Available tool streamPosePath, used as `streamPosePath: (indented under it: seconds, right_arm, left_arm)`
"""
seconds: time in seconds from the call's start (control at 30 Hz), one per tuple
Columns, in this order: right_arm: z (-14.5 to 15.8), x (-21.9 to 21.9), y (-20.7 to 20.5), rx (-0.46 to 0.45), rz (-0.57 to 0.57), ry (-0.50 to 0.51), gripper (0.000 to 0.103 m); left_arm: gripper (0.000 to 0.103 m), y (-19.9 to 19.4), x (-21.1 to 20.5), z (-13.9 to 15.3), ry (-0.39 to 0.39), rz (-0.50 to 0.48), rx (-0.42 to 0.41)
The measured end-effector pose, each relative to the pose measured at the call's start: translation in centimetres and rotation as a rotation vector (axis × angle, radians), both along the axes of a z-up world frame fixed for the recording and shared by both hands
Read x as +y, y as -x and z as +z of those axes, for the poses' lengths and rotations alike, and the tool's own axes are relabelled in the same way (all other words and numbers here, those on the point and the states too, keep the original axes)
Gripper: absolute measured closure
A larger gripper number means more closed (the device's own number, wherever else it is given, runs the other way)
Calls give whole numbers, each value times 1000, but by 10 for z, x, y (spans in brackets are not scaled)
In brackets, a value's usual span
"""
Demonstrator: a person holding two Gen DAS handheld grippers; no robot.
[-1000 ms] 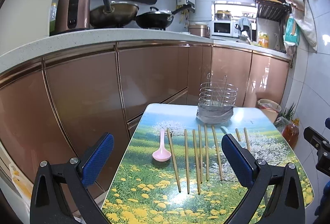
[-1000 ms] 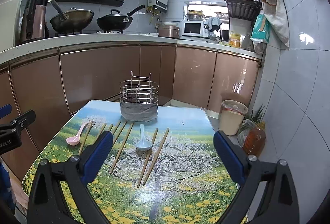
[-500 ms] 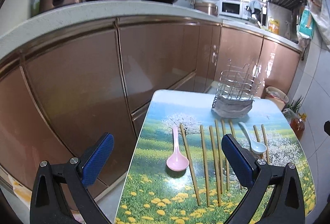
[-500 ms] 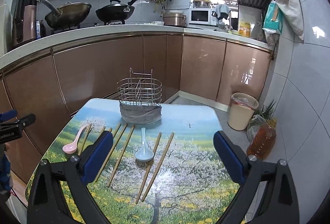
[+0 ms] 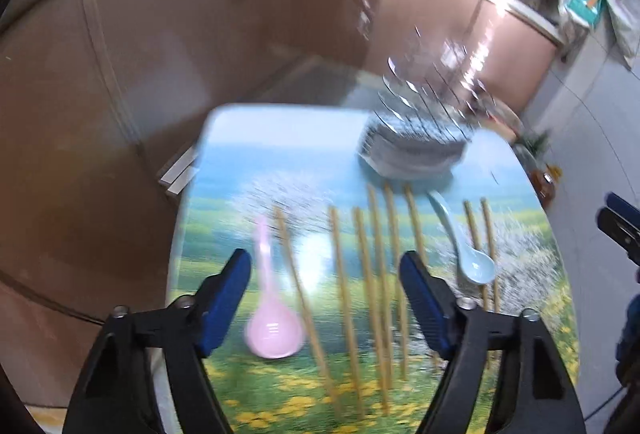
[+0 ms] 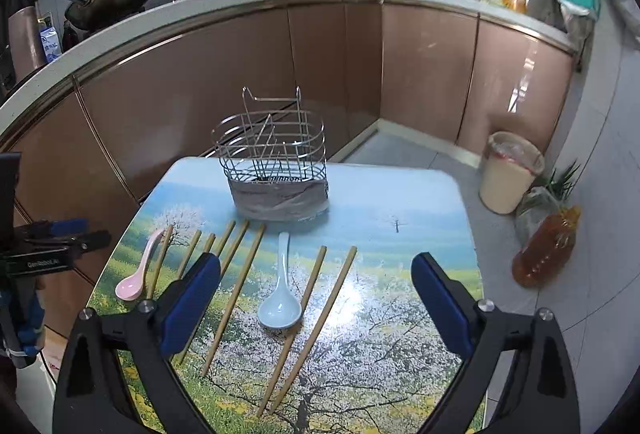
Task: Organize utensils
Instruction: 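Lower both tools toward the row of bamboo chopsticks, then close the left tool on one chopstick while the right tool grasps another chopstick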
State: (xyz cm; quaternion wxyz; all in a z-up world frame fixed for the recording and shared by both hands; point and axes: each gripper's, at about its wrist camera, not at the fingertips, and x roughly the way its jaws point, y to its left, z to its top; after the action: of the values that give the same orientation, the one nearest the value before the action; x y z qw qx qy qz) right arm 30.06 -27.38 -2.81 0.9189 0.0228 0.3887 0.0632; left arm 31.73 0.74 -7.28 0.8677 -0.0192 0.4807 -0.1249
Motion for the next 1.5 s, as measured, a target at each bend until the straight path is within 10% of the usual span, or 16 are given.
streamPosePath:
  seconds: [0.23, 0.47, 1.5]
  right_arm:
    - [-44, -10, -54, 225, 25, -104, 53]
    - [-86, 2, -90, 351, 53, -136, 63]
    - [-143, 23, -142, 504, 91, -27, 88]
  left_arm:
    - [56, -49, -40, -39, 41, -83, 196]
    - [76, -77, -59, -70, 37, -92, 309]
    - [86, -115, -76, -107, -47, -55, 363]
